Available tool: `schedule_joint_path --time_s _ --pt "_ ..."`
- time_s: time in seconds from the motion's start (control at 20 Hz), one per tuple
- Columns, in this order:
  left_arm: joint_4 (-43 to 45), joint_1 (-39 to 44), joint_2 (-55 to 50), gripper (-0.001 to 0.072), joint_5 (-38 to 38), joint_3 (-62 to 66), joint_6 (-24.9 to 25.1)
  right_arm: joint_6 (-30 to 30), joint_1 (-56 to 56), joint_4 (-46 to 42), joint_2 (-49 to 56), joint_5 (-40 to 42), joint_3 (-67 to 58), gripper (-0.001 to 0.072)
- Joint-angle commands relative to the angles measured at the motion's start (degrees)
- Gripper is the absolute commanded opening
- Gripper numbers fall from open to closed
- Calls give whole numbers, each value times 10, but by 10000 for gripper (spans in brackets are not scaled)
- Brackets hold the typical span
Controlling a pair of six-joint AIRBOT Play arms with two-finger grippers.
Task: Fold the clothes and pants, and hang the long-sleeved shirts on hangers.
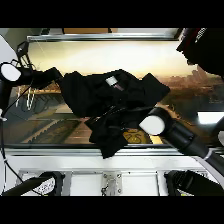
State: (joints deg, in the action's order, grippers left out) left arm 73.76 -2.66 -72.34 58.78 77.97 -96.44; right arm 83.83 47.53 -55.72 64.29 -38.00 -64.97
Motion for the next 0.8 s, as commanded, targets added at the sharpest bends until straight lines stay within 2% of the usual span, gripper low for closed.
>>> schedule_joint_path --time_s 0.0,0.1,0.2,0.35,0.55,0.75 --pt "2 -25 50 616 15 -47 7 2 6 -39 12 50 5 578" --pt "2 -27 84 616 14 -114 7 4 -66 -83 -16 -3 5 576" --pt "-4 -16 116 616 16 -193 6 32 -147 -150 -36 -73 6 576" --pt "-4 53 150 616 7 -304 6 44 -254 -237 -35 -159 8 576" --pt "-3 204 148 616 -37 -361 -15 36 -337 -258 19 -165 8 576" --pt "12 344 79 616 -72 -294 -50 -9 -341 -258 110 -153 8 576"
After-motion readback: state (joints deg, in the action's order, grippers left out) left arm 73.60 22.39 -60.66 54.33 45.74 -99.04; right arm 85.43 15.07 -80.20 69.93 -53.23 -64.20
